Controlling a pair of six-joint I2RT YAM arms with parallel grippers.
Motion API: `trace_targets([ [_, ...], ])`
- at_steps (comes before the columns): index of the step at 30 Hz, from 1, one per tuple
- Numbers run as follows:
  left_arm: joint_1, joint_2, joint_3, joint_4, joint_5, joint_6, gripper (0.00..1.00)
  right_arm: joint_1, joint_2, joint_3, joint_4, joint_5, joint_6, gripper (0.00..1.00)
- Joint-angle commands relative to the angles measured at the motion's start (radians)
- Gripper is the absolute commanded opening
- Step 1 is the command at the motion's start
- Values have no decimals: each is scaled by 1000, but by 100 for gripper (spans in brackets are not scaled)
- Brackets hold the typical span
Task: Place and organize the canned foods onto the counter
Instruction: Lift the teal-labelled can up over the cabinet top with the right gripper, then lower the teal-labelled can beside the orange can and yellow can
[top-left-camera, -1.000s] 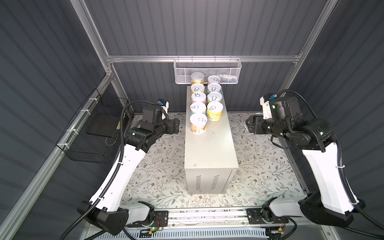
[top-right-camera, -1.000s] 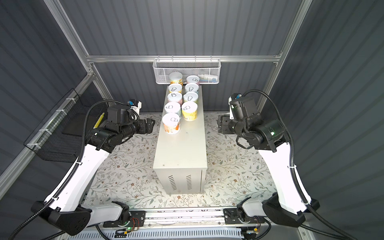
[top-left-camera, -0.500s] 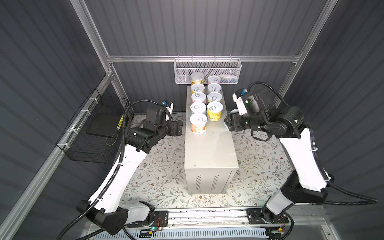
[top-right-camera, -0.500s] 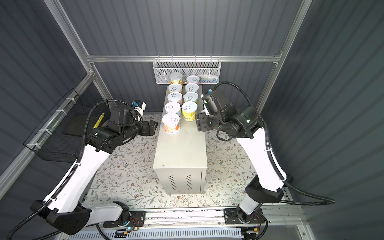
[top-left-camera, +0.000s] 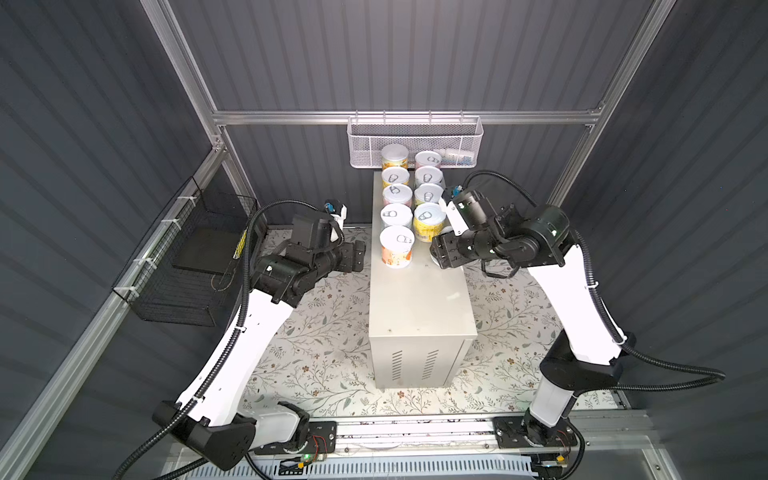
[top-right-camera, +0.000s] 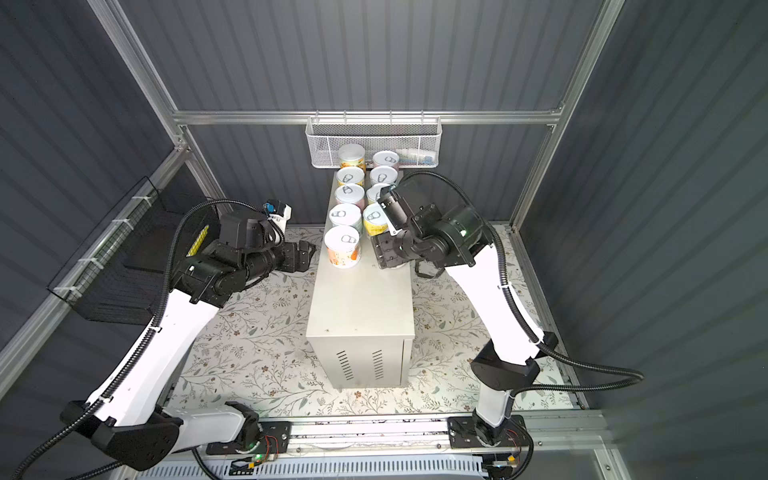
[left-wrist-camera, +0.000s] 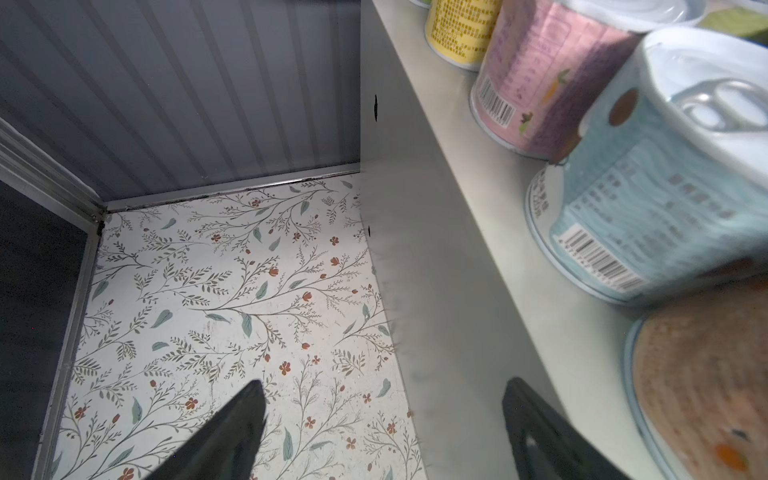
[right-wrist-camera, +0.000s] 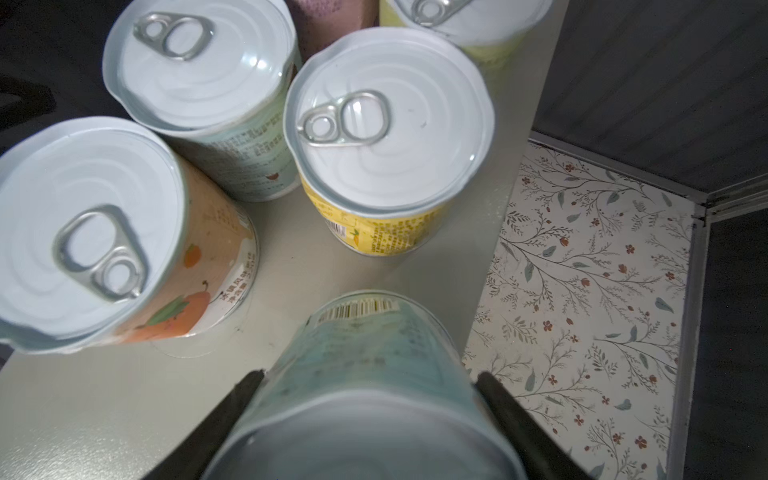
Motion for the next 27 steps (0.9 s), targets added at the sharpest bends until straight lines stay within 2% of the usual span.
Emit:
trace_targets([
  [1, -7, -14, -1, 1, 24, 0, 90, 12, -4, 35, 20, -9, -10, 0],
  [12, -8, -13, -11, 11, 30, -1, 90, 23, 31, 39, 28, -37, -14, 0],
  [14, -8, -15, -17, 13, 27, -3, 90, 24, 40, 41, 25, -41, -15, 5],
  [17, -8, -18, -28, 18, 24, -1, 90, 26, 52, 42, 21, -47, -15, 21],
  [20, -8, -19, -35, 21, 22, 1, 90, 27, 66, 47, 14, -51, -13, 45],
  [24, -8, -19, -47, 30, 22, 4, 90, 27, 84, 71, 2, -47, -11, 69],
  [27, -8, -15, -50, 33, 22, 6, 90, 29, 85, 75, 5, -44, -10, 83],
])
